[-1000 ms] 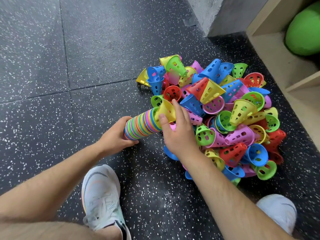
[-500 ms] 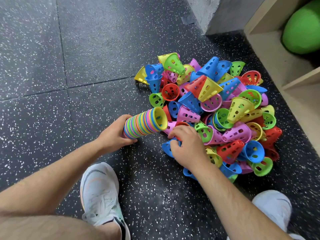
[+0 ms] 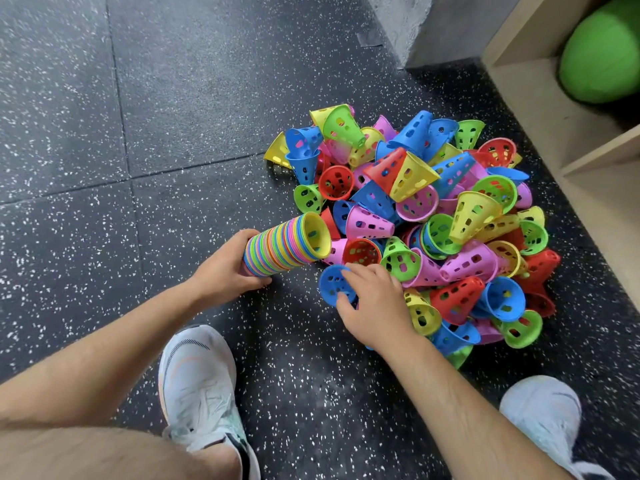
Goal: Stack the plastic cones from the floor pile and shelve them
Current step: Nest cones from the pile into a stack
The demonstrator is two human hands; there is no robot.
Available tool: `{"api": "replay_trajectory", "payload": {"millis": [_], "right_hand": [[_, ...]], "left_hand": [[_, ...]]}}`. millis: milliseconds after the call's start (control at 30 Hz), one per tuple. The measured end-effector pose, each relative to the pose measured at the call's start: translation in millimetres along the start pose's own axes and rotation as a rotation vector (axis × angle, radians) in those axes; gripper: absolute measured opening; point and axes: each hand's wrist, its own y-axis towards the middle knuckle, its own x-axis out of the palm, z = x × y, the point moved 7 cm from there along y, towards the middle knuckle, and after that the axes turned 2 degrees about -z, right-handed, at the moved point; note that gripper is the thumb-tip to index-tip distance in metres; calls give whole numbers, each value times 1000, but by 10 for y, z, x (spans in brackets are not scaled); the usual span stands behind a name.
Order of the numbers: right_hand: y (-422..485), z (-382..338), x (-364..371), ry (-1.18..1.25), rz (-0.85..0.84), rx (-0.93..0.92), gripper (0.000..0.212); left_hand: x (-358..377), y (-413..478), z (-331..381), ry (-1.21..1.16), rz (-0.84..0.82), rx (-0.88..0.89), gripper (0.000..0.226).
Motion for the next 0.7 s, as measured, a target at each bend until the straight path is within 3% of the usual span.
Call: {"api": "replay_trajectory", "payload": {"millis": [233,467,633,700], "right_hand": [[100,123,-329,366,287,116,71],[147,186,-644,617,493,263,54],[251,5,-666,694,396,248,79],[279,-110,-639,679,327,202,79]], "left_hand": [[-12,5,-32,-11,-3,-14,80],[-15,2,-25,2,-4,-22,80],[-12,-6,-8,17,4,-15,78],[-12,-5,-25,19,0,-23,78]]}}
